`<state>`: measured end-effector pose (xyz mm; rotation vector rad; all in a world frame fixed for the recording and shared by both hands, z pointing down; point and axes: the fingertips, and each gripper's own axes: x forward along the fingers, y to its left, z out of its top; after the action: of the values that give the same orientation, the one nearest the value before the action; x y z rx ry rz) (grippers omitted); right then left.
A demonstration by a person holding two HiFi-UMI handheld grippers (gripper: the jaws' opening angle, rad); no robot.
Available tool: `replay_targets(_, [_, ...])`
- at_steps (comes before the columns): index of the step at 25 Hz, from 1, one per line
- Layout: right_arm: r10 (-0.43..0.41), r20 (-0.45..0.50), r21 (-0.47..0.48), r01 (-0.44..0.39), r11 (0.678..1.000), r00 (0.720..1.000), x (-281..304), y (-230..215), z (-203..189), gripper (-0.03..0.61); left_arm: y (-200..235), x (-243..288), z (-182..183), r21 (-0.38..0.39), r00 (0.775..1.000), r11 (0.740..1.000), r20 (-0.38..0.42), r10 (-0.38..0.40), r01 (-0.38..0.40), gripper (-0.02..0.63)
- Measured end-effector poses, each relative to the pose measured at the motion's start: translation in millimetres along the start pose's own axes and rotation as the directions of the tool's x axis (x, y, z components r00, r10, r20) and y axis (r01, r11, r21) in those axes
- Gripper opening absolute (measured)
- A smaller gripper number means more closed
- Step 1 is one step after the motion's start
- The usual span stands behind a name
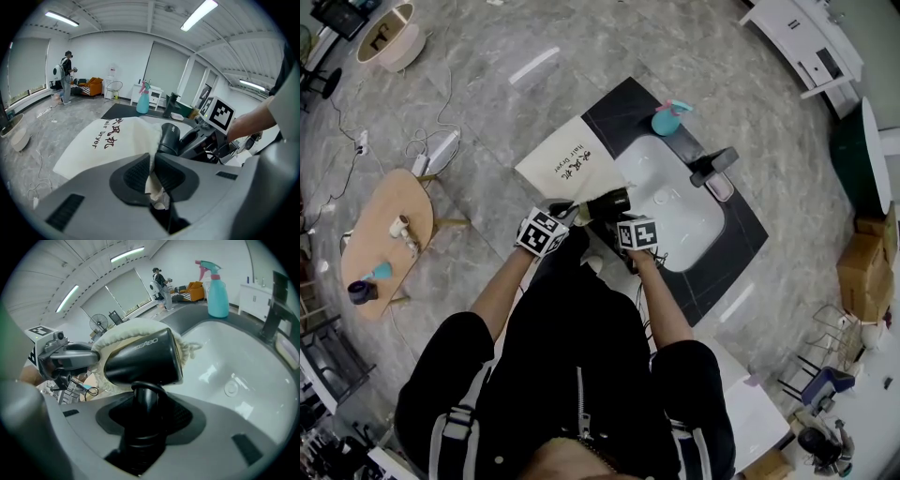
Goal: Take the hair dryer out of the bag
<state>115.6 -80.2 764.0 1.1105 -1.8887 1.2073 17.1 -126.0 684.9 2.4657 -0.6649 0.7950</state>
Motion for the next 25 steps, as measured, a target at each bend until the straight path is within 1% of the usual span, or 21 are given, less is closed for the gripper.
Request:
replay_targets(5, [-0.007,0.022,0.023,0.006,1.000,1.000,-8.2,-4.9,-5.5,0.195,-0.9,1.7,-0.2,0.008,1.000,1.000,-0.004,0.000,0.000,0.051])
replay_targets(10, [-0.014,0.053,0.054,0.011,0.998,0.999,-18.4,-9.0,-12.2,0.196,-2.1,4.7,-6.4,0.017,1.000,1.000,-0.026,0.004,-0.004,0.051])
replay_targets(17, [-0.030,0.112,0.108,0.017,0.994,0.993,-38.8,-19.1,-17.3,0.195,-4.2,15.1,-20.0,0.045,0.998,0.999,-0.069,0.013,-0.010,0.051])
replay_targets(25, [-0.058,0.184,0.170,0.027,0.985,0.981,-64.0,-31.8,-24.7,0.196,-7.3,27.3,-39.0,0.063,0.994,0.998,-0.109,0.021,-0.014,0.051])
